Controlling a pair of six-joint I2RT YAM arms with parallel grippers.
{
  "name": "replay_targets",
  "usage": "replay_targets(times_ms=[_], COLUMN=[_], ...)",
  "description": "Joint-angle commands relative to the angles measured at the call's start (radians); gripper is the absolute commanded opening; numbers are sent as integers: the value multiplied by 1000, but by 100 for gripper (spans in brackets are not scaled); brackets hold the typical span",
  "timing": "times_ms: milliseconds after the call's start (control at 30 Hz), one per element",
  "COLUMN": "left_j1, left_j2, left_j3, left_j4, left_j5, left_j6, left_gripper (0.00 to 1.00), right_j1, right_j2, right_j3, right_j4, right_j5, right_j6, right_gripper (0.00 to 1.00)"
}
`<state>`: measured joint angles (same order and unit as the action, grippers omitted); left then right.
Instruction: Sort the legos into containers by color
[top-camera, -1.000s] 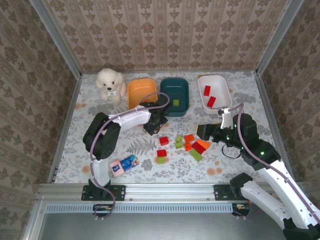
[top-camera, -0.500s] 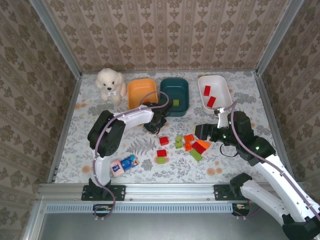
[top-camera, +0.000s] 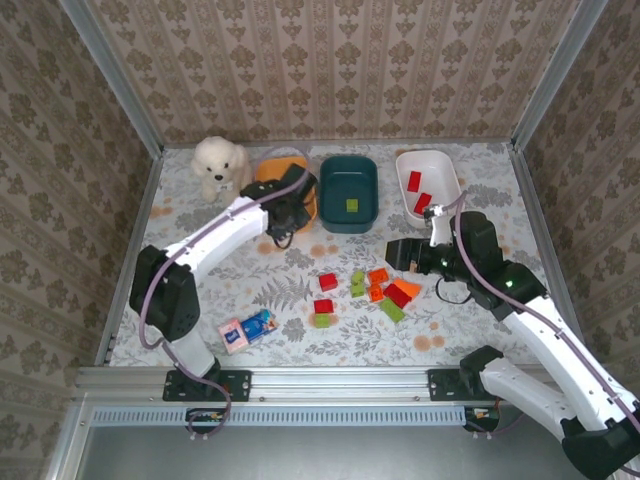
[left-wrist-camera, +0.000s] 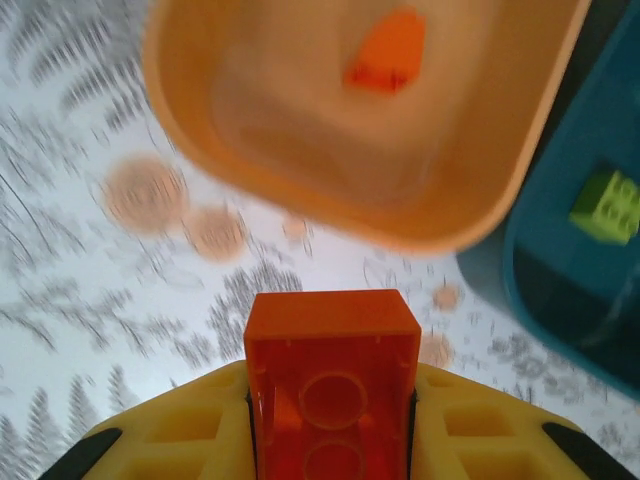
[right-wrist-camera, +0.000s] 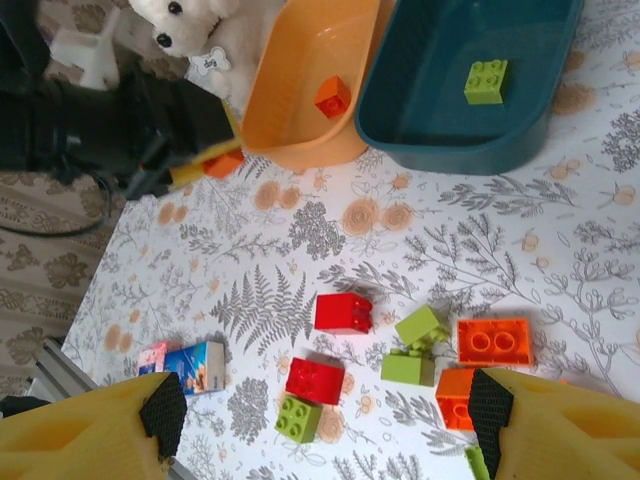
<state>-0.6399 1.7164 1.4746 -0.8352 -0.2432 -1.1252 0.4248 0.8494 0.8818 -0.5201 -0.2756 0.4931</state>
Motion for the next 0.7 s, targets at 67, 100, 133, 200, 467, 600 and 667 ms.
replay_targets(times_ms=[67, 100, 133, 200, 467, 600, 667], left_j1=[95, 108, 117, 133, 177, 177, 208], left_j2=[149, 186, 223, 299, 467, 529, 544], left_j3=[162, 208, 247, 331, 464, 499, 503], left_j4=[-82, -99, -115, -151, -199, -209, -216], left_j5=[-13, -16, -18, -19, -4, 44, 55], left_j6=[282, 311, 331, 376, 425, 435, 431], left_gripper=[27, 27, 28, 28, 29, 31, 34], right_j1=[4, 3, 3, 4, 4, 4, 4], right_j2=[65, 77, 86, 103, 94, 79, 76], right_j3=[51, 56, 62, 78, 77, 66, 66], right_j4=[50, 51, 48, 39, 19, 5, -9], right_j5=[-34, -34, -33, -31, -13, -3, 6], right_j6=[-19, -20, -22, -28, -15, -7, -7], right_gripper=[77, 77, 77, 77, 77, 77, 77])
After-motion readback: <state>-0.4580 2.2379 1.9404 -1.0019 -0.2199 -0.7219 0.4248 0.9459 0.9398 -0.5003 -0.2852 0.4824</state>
